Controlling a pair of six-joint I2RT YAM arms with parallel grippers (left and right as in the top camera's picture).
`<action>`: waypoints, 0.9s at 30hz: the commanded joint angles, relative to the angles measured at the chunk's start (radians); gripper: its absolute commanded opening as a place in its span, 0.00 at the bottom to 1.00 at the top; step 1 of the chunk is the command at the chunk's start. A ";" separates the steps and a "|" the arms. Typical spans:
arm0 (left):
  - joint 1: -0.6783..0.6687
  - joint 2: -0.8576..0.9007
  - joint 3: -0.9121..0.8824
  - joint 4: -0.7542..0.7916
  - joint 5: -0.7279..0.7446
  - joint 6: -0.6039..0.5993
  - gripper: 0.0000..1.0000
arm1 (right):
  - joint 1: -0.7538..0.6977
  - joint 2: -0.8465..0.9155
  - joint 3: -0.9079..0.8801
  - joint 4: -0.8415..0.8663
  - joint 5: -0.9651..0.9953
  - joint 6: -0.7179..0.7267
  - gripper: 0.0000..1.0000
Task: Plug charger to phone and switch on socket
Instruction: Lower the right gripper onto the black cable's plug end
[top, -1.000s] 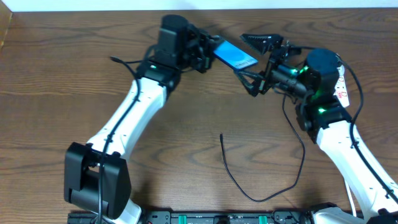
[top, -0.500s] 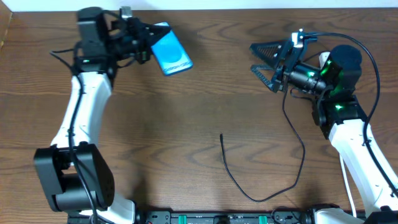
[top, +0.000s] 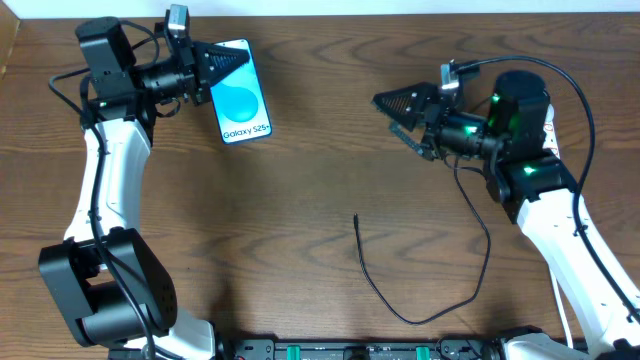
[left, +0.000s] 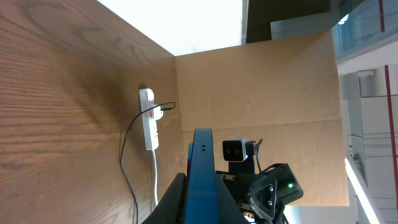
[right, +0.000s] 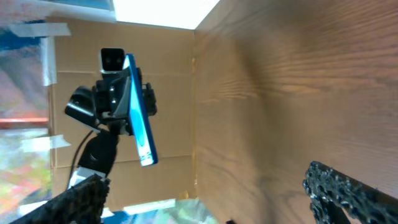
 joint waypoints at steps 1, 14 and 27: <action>0.002 -0.011 0.023 0.006 0.047 0.024 0.07 | 0.053 -0.004 0.118 -0.195 0.213 -0.151 0.99; 0.002 -0.011 0.023 0.006 0.037 0.025 0.07 | 0.363 0.073 0.198 -0.708 0.755 -0.267 0.99; 0.002 -0.011 0.021 0.006 0.037 0.025 0.07 | 0.500 0.373 0.198 -0.806 0.755 -0.267 0.99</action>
